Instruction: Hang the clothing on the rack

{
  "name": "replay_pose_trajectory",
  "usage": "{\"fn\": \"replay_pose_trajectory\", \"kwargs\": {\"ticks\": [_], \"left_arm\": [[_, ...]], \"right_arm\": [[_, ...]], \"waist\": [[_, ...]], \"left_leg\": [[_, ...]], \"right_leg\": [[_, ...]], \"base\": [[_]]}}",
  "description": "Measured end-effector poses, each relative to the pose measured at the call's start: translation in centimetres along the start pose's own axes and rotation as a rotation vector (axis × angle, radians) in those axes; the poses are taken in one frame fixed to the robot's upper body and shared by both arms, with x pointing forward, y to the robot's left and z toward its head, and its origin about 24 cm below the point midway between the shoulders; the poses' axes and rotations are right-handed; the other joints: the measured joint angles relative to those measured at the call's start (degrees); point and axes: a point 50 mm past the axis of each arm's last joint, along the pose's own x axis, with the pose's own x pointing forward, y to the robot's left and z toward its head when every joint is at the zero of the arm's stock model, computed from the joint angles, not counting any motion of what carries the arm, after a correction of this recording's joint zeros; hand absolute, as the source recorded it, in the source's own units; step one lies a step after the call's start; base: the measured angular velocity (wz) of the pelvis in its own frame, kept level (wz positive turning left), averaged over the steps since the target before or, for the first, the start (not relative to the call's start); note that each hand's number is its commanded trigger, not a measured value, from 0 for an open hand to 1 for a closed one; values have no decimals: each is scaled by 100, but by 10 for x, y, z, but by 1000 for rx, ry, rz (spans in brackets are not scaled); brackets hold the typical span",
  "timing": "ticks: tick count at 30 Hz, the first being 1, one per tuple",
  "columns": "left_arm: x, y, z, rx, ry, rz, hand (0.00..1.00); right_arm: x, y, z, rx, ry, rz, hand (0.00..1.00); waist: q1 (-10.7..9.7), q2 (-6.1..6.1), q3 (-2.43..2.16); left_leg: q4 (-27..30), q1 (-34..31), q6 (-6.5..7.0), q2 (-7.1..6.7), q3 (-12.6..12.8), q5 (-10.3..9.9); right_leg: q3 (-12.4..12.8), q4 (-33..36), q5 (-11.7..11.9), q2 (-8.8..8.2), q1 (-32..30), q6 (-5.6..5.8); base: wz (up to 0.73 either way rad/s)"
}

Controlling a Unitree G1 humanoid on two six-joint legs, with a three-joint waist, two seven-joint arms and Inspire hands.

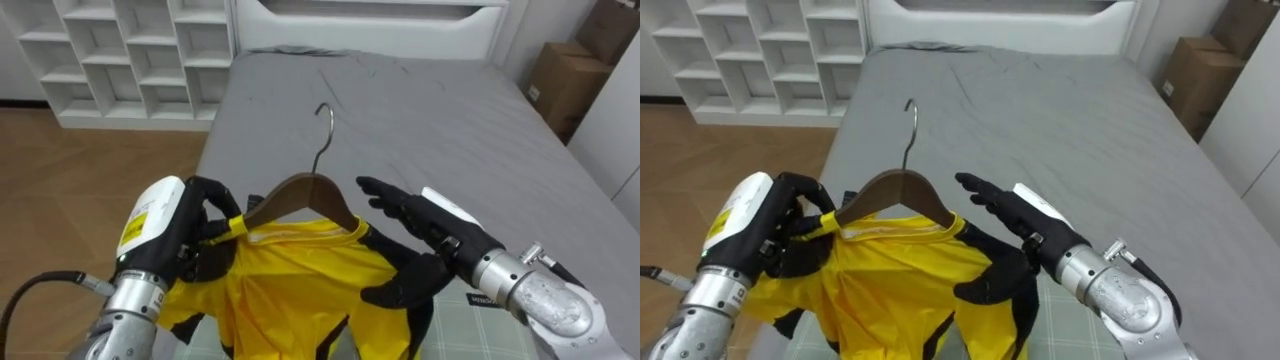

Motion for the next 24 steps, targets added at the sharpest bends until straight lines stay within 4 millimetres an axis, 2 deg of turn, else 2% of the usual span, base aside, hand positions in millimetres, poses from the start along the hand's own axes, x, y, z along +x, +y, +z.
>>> {"fn": "replay_pose_trajectory", "kwargs": {"ticks": [14, 17, 22, 24], "left_arm": [[1, -8, 7, -6, -28, -45, 100], [2, -5, 14, -4, -56, -47, 100], [5, 6, 33, 5, -135, -3, 100], [6, 8, 34, 11, -140, 1, 100]], "right_arm": [[6, -6, -10, 9, 46, -17, 0], [9, -10, -9, 4, 51, -24, 0], [10, -12, -6, -4, 44, -27, 0], [11, -12, -6, -5, 43, -26, 0]], "waist": [[-35, -11, 6], [-53, -50, 29], [-15, -72, 25], [-15, -71, 25]], "left_leg": [[1, 8, 0, 4, 7, 0], [2, -18, 0, -5, -15, 0], [5, -60, 0, -18, -48, 0], [5, -57, 0, -17, -62, 1]], "right_leg": [[2, 9, -2, 0, 8, 2], [-7, -11, -4, 3, 0, 5], [-31, -83, -4, 16, 9, 5], [-32, -83, -4, 19, 12, 5]], "base": [[0], [3], [2], [0]]}}
